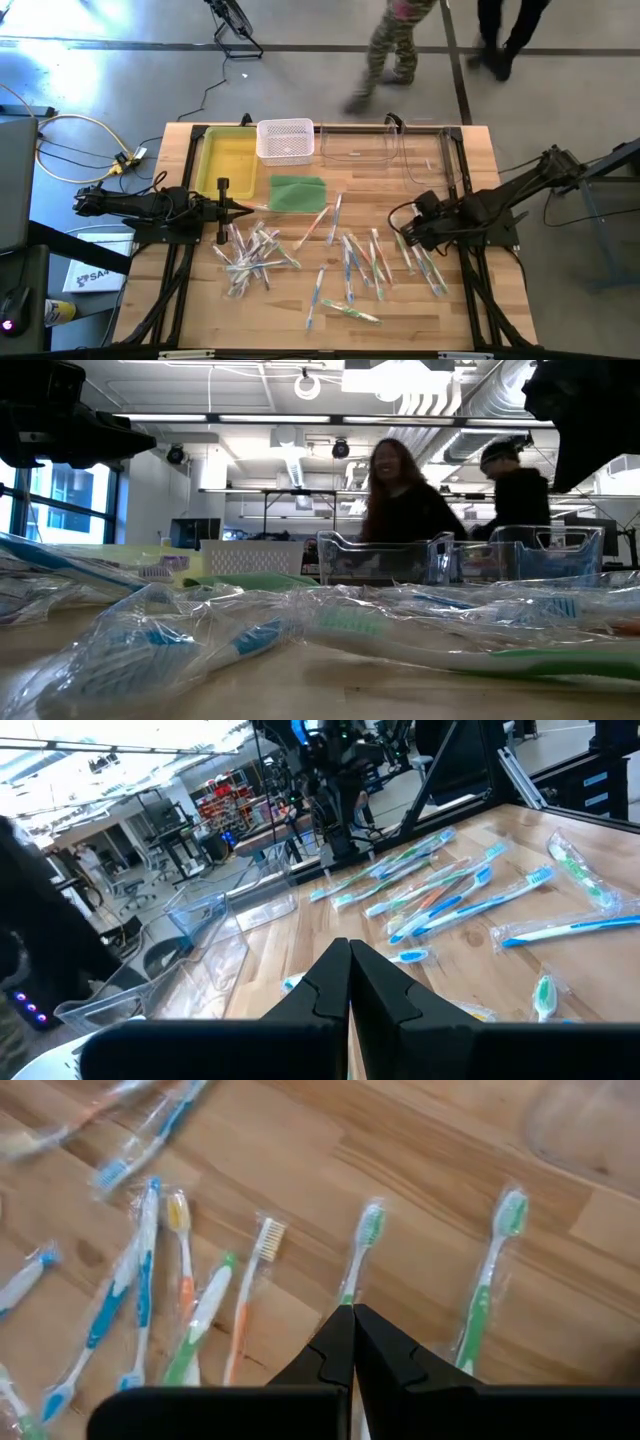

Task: Pick & Place Toothbrushes
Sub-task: Put the green toothbrush into the right transparent bin

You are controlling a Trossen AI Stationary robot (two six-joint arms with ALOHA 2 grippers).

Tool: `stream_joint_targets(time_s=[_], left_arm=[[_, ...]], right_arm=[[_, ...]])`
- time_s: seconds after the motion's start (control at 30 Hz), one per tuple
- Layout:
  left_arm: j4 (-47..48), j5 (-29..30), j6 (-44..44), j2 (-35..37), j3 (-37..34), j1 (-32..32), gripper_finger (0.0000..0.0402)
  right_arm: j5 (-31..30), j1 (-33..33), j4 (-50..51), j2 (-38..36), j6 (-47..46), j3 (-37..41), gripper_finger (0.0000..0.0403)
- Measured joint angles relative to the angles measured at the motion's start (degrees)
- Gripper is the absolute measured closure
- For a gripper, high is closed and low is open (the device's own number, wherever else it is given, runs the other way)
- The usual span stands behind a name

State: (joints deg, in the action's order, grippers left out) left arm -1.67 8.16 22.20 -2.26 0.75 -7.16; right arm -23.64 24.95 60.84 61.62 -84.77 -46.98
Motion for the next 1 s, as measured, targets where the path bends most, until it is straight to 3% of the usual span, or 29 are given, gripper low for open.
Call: stream_joint_targets(time_s=[0.2, 0.43, 0.73, 1.0], left_arm=[[0.0, 0.0, 0.0, 0.0, 0.0, 0.0, 0.0398], [0.0, 0.0, 0.0, 0.0, 0.0, 0.0, 0.0398], [0.0, 0.0, 0.0, 0.0, 0.0, 0.0, 0.0398], [0.0, 0.0, 0.0, 0.0, 0.0, 0.0, 0.0398]], right_arm=[[1.1, -1.9, 1.4, 3.8, -5.0, 0.0, 0.0400], [8.8, -4.6, 6.4, 10.9, -10.2, 0.0, 0.0400], [12.6, -4.8, 5.7, 16.4, 2.9, 0.0, 0.0400], [10.6, -4.9, 5.7, 17.6, -0.8, 0.0, 0.0400]])
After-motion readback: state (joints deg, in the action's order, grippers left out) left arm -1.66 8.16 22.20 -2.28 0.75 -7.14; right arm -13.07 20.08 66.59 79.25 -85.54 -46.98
